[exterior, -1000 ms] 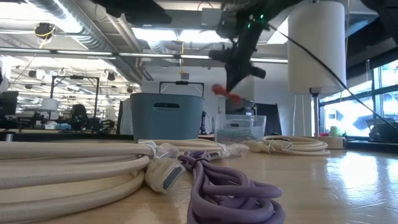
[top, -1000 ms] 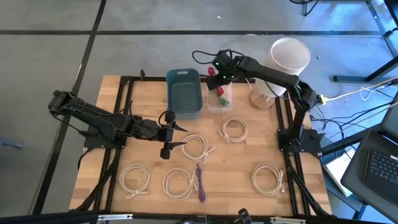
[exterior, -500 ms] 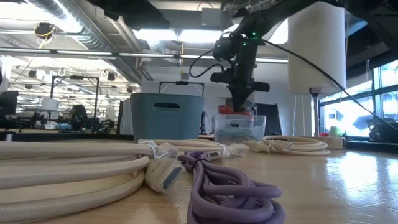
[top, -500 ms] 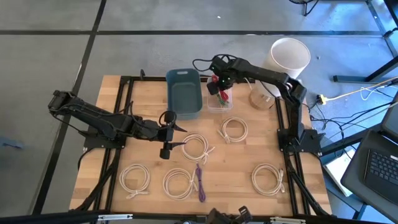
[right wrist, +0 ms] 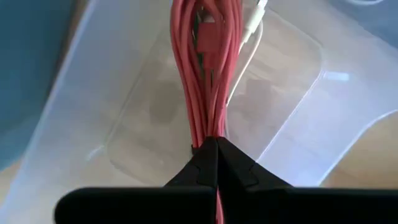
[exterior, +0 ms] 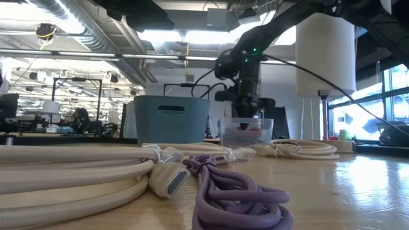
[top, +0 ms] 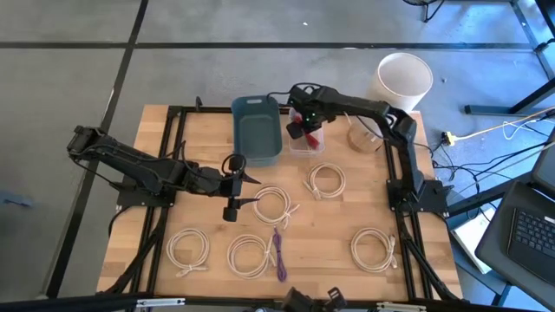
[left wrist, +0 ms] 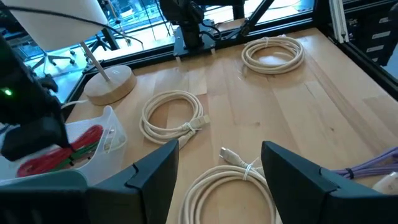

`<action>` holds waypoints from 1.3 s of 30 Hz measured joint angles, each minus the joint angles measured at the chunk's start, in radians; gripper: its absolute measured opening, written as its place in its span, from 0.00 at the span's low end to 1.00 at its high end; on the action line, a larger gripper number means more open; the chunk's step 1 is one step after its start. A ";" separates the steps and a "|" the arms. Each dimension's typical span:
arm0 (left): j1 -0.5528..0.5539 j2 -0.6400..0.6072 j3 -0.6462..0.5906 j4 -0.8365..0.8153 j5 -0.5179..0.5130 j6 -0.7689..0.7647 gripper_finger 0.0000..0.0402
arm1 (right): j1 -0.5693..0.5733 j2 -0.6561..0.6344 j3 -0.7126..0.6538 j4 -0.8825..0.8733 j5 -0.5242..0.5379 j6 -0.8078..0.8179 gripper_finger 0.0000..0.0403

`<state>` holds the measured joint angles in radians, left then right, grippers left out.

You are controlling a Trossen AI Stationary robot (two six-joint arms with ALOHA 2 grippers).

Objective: Pick & Place USB Port
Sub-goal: Put the red charger cable into the transparent bin, then put the purple charger cable into the transparent bin

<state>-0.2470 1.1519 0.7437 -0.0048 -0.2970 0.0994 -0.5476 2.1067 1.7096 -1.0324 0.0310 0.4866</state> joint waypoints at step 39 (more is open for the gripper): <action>0.000 0.000 0.000 0.000 0.003 0.000 0.56 | 0.015 -0.094 0.000 0.021 0.075 -0.058 0.43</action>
<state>-0.2470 1.1519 0.7437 -0.0048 -0.2935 0.0997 -0.5327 2.0126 1.7100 -1.0115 0.1059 0.4287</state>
